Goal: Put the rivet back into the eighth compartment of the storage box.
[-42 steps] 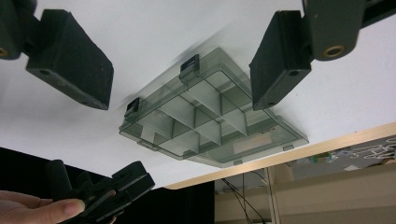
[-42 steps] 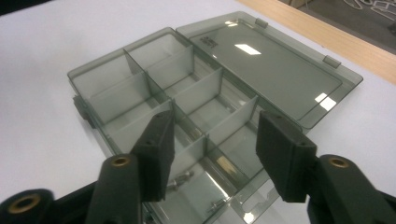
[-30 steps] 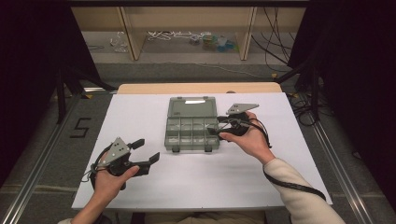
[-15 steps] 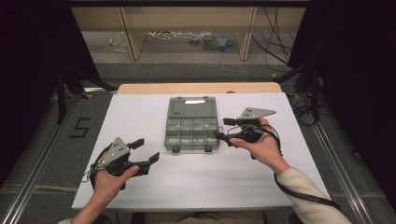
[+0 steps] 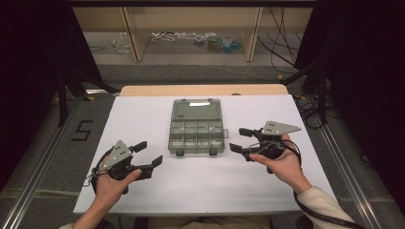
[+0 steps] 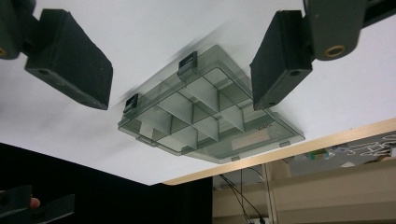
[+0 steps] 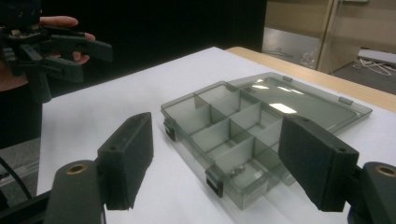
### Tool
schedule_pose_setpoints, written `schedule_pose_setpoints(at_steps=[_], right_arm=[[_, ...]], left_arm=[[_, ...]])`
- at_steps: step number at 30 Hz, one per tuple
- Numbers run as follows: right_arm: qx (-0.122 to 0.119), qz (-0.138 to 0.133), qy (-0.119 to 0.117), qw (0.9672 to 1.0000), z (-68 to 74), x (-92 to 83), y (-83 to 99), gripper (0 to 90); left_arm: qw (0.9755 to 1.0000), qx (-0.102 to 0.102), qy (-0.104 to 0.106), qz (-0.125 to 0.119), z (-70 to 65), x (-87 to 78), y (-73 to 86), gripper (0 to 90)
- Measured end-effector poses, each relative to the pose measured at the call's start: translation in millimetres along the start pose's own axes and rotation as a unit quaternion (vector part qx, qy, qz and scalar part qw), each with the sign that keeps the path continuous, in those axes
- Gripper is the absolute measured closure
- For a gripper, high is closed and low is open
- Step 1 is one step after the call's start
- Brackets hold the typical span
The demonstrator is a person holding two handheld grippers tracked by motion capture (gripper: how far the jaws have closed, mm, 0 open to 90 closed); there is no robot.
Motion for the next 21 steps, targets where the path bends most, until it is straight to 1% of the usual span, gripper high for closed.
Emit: schedule_pose_setpoints(at_steps=[1,2,3,4,6,7,8,10,11,12,13,14,15,16,18,19,20,21], right_arm=[[-0.004,-0.005,0.004,1.0000,0.5,-1.4,1.2,27.7],[0.008,0.006,-0.002,0.9999,2.7,-4.4,3.1,27.7],[0.007,0.005,0.004,1.0000,3.4,-6.6,4.7,27.7],[0.000,0.006,0.004,1.0000,2.8,-8.2,5.4,27.7],[-0.002,0.002,0.007,1.0000,3.5,-10.7,8.0,27.6],[0.007,0.004,0.000,1.0000,5.3,-11.5,9.8,27.6],[0.005,0.001,0.000,1.0000,5.9,-12.4,11.0,27.6],[0.000,0.004,0.005,1.0000,6.1,-15.6,13.1,27.6],[0.001,0.003,0.005,1.0000,6.6,-16.8,13.9,27.6],[0.005,-0.003,0.001,1.0000,7.6,-17.7,14.8,27.6],[0.000,-0.003,0.003,1.0000,7.0,-18.8,15.0,27.6],[-0.004,-0.010,0.003,0.9999,7.0,-19.3,15.2,27.6],[-0.003,-0.007,0.003,1.0000,7.3,-20.1,15.5,27.7],[-0.008,-0.004,0.006,0.9999,7.1,-20.9,15.7,27.6],[-0.003,-0.004,0.006,1.0000,8.8,-21.0,16.8,27.7],[-0.002,-0.008,0.003,1.0000,9.5,-20.0,17.3,27.6],[-0.005,-0.005,0.003,1.0000,9.8,-20.0,17.7,27.7],[-0.017,-0.014,0.006,0.9997,8.7,-19.2,17.5,27.7]], left_arm=[[1.0000,0.000,0.000,-0.001,0.1,0.1,0.0,20.7],[1.0000,0.001,-0.001,0.000,0.4,-0.1,0.1,20.7],[1.0000,0.001,-0.001,0.000,0.5,-0.2,0.1,20.7],[1.0000,0.000,-0.001,-0.001,0.4,-0.2,0.1,20.7],[1.0000,0.001,-0.001,0.001,0.5,-0.5,0.1,20.7],[1.0000,0.001,-0.003,0.006,0.5,-1.4,0.0,20.7],[1.0000,0.000,-0.003,0.004,0.3,-1.3,0.0,20.7],[1.0000,0.000,-0.003,0.003,0.1,-1.4,-0.2,20.6],[1.0000,-0.001,-0.003,0.004,0.1,-1.5,-0.1,20.6],[1.0000,-0.001,-0.002,0.004,0.2,-1.5,-0.1,20.6],[1.0000,0.000,-0.002,0.005,0.5,-1.4,0.0,20.6],[1.0000,0.000,-0.002,0.005,0.6,-1.4,0.1,20.6],[1.0000,0.000,-0.002,0.005,0.6,-1.3,0.1,20.6],[1.0000,0.000,-0.002,0.005,0.7,-1.3,0.1,20.6],[1.0000,0.000,-0.002,0.005,0.5,-1.5,0.1,20.5],[1.0000,-0.001,-0.001,0.005,0.6,-1.5,0.1,20.6],[1.0000,-0.001,-0.002,0.005,0.8,-1.3,0.1,20.6],[1.0000,0.001,-0.002,0.005,1.1,-1.2,0.2,20.6]])
Point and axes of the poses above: each handheld gripper's, and its own axes: x roughly forward along the jaws, y roughly out of its underside, z roughly to its left, the point moved 4 cm from there along x, roughly forward along the jaws, and after that the axes turned 6 degrees about -z, right-handed, at the moved point
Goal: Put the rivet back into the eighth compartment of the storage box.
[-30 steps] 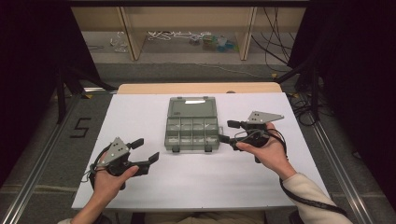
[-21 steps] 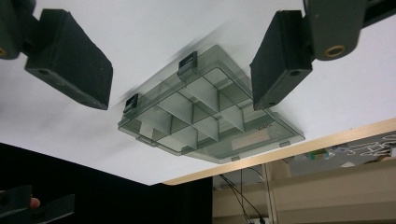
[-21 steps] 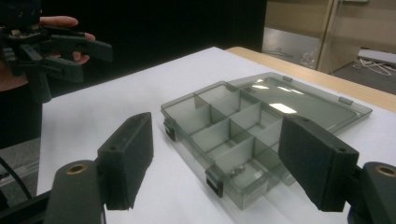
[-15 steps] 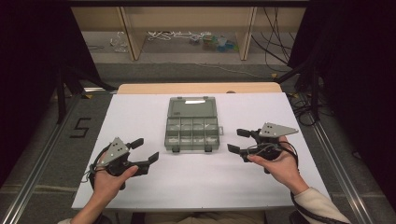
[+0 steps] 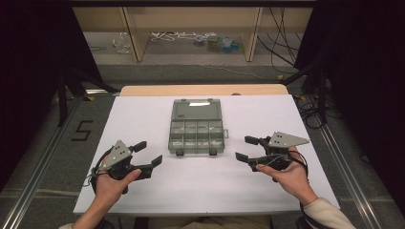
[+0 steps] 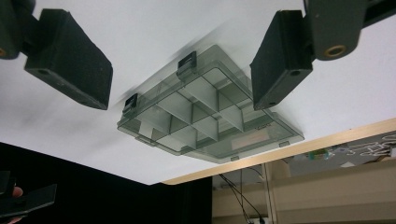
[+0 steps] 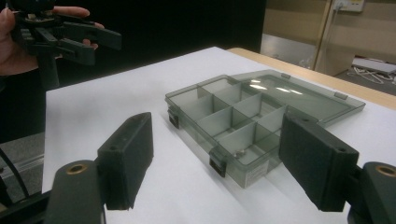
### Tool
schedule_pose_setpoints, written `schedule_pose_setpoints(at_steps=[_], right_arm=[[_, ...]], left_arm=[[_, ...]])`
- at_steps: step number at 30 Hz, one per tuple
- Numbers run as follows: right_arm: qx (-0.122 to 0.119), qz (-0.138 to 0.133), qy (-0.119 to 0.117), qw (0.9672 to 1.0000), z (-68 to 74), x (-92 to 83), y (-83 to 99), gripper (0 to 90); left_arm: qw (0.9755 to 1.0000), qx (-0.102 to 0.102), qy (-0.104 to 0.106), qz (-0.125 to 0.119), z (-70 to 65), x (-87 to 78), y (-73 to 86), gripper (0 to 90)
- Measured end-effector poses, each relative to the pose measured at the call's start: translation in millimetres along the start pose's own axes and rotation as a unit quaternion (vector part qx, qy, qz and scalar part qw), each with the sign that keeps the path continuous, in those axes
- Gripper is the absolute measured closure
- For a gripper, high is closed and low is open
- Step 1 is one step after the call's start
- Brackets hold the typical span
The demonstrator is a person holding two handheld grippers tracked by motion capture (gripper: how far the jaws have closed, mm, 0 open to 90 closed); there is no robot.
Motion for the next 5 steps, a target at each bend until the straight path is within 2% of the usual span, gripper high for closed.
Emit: schedule_pose_setpoints(at_steps=[3,4,5], right_arm=[[0.009,0.006,-0.002,0.9999,1.7,-0.9,0.8,27.6],[0.011,0.004,-0.005,0.9999,1.7,-0.9,1.0,27.6],[-0.002,-0.003,0.001,1.0000,-0.9,-0.7,0.3,27.7]], left_arm=[[1.0000,0.000,0.001,-0.005,0.3,1.4,0.0,20.5],[1.0000,0.000,0.000,0.001,0.4,0.7,0.0,20.5],[1.0000,-0.001,0.001,0.000,0.4,1.3,0.2,20.5]])
Point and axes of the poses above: each handheld gripper's, and its own axes: x roughly forward along the jaws, y roughly out of its underside, z roughly to its left, the point moved 4 cm from there along x, roughly forward along the jaws, and after that the axes turned 6 degrees about -z, right-handed, at the moved point
